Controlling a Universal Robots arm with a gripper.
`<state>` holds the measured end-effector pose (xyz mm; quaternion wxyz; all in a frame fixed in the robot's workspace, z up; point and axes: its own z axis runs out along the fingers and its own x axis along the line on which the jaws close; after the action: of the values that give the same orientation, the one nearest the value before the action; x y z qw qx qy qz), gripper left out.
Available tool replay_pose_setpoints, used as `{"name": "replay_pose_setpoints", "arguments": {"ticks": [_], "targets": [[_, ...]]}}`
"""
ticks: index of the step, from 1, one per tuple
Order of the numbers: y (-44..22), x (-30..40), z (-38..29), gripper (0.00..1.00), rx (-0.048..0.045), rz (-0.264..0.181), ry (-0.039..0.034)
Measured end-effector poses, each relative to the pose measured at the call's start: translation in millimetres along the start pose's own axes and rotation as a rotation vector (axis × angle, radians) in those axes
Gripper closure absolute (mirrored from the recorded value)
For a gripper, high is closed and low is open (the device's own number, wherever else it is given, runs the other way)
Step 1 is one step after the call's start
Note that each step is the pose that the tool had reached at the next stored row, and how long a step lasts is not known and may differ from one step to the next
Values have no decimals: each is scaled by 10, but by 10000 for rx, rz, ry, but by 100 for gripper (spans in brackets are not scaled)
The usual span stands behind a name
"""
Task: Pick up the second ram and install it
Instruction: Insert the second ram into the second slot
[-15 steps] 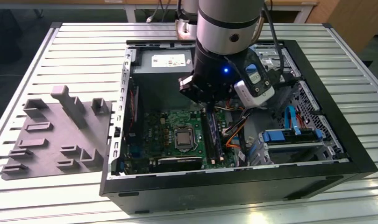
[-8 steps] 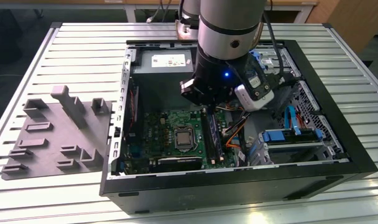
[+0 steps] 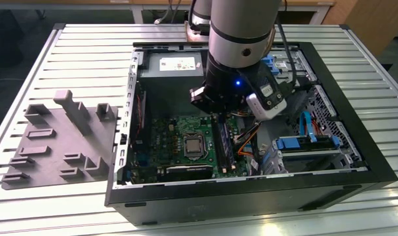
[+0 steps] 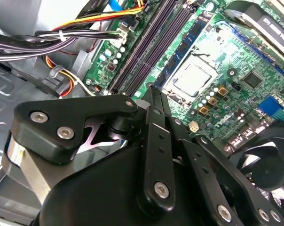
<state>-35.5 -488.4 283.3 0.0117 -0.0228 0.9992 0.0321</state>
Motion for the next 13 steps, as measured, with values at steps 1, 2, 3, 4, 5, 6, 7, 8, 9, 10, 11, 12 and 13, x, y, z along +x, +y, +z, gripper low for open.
{"name": "replay_pose_setpoints", "arguments": {"ticks": [1,2,3,4,5,6,7,8,9,10,11,12,13], "targets": [[-1,-1,12,89,0,-1,0],[-2,-2,23,89,-1,-1,0],[-2,-3,36,89,-3,0,0],[-3,-3,48,89,-3,0,-1],[-4,-3,60,89,-5,0,-1],[-5,-4,71,89,-6,-1,-1],[-5,-4,79,89,-7,0,-1],[-6,-4,87,89,-6,1,-1],[-6,-4,94,89,-7,4,-1],[-7,-5,100,89,-7,10,0],[-7,-5,107,89,-6,21,-1],[-8,-5,114,89,-5,46,-4],[-8,-7,121,89,-5,77,-6]]}}
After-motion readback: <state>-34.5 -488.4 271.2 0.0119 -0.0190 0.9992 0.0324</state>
